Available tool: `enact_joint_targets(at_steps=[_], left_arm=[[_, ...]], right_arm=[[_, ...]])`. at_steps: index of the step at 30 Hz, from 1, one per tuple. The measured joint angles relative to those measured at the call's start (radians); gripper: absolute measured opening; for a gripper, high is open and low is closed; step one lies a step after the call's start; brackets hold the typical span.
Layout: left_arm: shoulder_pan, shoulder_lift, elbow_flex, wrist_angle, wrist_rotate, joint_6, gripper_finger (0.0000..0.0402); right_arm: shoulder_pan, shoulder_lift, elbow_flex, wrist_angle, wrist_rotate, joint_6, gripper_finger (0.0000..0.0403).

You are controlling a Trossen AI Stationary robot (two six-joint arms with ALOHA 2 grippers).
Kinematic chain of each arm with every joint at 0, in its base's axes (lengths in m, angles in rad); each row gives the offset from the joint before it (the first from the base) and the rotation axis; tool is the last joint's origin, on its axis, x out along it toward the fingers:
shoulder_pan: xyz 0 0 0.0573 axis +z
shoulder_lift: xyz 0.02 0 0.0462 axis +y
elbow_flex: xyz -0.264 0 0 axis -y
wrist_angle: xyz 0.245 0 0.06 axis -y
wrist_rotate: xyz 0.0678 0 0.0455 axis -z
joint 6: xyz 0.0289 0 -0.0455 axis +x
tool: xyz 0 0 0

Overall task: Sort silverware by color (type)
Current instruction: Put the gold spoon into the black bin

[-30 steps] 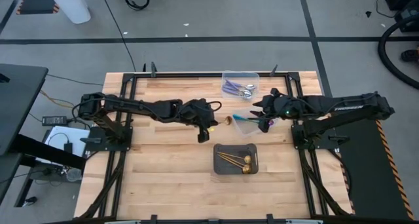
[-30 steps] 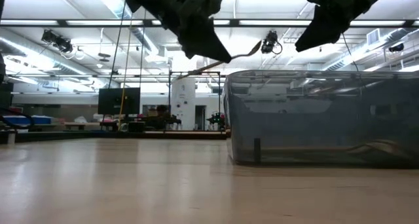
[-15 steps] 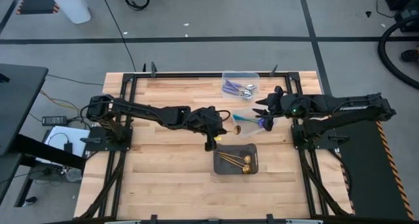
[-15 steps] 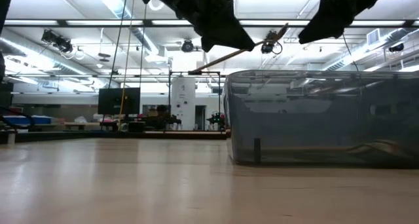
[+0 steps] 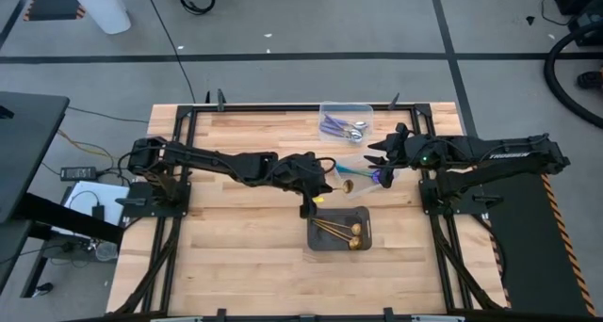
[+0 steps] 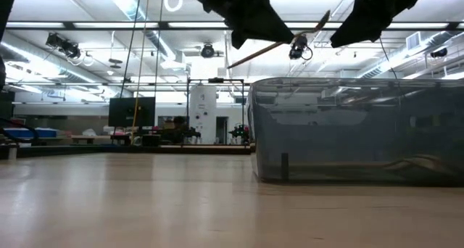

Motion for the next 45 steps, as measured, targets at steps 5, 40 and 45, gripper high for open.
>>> enact_joint_targets(at_steps=[5, 40, 45], left_arm=[[-0.013, 0.026, 0.046, 0.001, 0.001, 0.000, 0.0018], [-0.095, 0.309, 0.208, 0.035, 0.104, 0.029, 0.0018], [-0.100, 0.341, 0.208, 0.051, 0.104, 0.033, 0.0017]], right_arm=[[0.000, 0.000, 0.000, -0.001, 0.033, -0.002, 0.0169], [0.000, -0.001, 0.000, 0.015, 0.039, -0.021, 0.0169], [0.000, -0.001, 0.000, 0.015, 0.036, -0.018, 0.0169]])
